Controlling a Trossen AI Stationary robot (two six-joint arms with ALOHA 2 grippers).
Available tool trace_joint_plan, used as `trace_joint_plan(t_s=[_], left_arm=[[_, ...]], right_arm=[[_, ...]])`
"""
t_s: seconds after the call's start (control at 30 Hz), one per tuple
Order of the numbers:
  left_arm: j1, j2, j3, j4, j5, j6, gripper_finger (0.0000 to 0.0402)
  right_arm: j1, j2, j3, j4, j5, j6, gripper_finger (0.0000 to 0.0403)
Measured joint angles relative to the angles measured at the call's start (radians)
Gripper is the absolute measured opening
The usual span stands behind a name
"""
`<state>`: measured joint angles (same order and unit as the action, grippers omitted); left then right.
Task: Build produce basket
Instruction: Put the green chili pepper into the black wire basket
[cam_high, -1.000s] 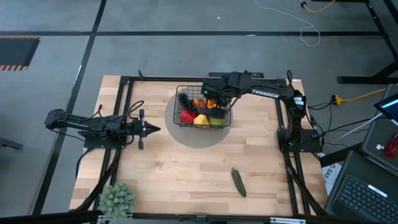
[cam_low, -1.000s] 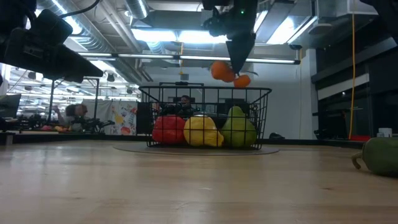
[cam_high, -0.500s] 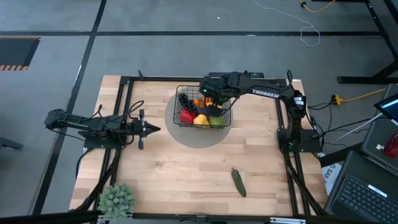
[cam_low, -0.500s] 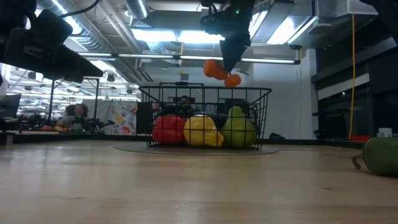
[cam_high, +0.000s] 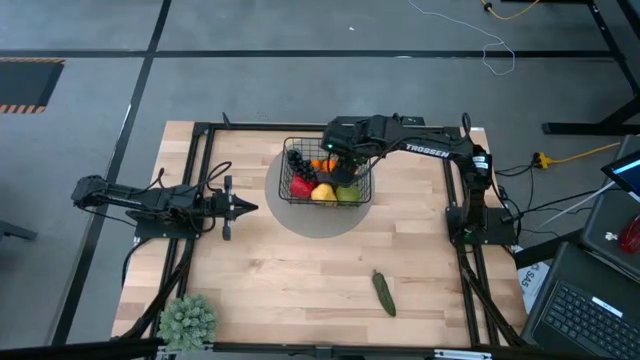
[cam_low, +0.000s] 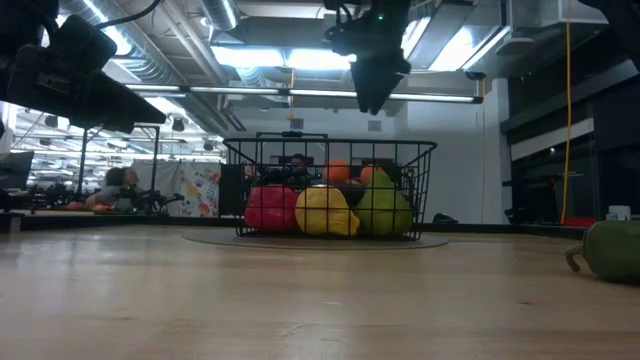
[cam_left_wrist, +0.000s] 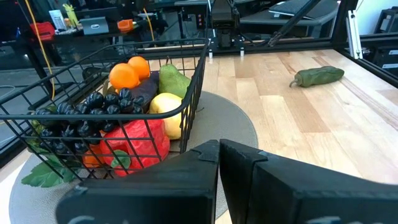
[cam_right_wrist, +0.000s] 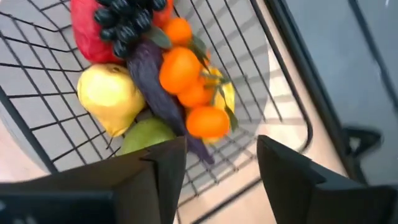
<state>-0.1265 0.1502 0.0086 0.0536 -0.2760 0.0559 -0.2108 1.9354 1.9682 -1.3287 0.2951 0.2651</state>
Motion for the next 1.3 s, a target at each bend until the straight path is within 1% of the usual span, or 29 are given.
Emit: trace_joint_plan(t_s=[0.07, 0.17, 0.23, 0.27, 0.4, 0.5, 0.6, 0.87, 1.13, 1.2, 1.3], left_arm=[[0.000, 0.000, 0.000, 0.000, 0.000, 0.000, 0.0004], [0.000, 0.000, 0.000, 0.000, 0.000, 0.000, 0.0004], [0.000, 0.000, 0.000, 0.000, 0.000, 0.001, 0.0004], [0.000, 0.000, 0.000, 0.000, 0.000, 0.001, 0.0004], [0.000, 0.000, 0.000, 0.000, 0.000, 0.001, 0.0004], [0.000, 0.000, 0.000, 0.000, 0.000, 0.000, 0.0004], [0.000, 0.000, 0.000, 0.000, 0.000, 0.001, 0.0004], [0.000, 0.000, 0.000, 0.000, 0.000, 0.006, 0.0004], [0.000, 0.000, 0.000, 0.000, 0.000, 0.005, 0.0004], [0.000, 0.000, 0.000, 0.000, 0.000, 0.005, 0.0004], [0.000, 0.000, 0.000, 0.000, 0.000, 0.005, 0.0004]], right_arm=[[0.000, 0.000, 0.012, -0.052, 0.000, 0.062, 0.0183], [0.007, 0.000, 0.036, -0.174, -0.005, 0.132, 0.0176], [0.019, -0.002, 0.043, -0.246, -0.012, 0.165, 0.0171], [0.026, -0.002, 0.040, -0.252, -0.026, 0.172, 0.0169], [0.063, -0.025, 0.015, -0.245, -0.151, 0.157, 0.0161], [0.101, -0.037, -0.014, -0.246, -0.212, 0.152, 0.0159], [0.150, -0.039, -0.028, -0.240, -0.242, 0.180, 0.0158], [0.292, -0.039, -0.094, -0.242, -0.245, 0.275, 0.0158], [0.453, -0.039, -0.198, -0.235, -0.246, 0.497, 0.0158], [0.487, -0.039, -0.247, -0.185, -0.246, 0.564, 0.0158], [0.536, -0.039, -0.336, -0.063, -0.264, 0.657, 0.0158]])
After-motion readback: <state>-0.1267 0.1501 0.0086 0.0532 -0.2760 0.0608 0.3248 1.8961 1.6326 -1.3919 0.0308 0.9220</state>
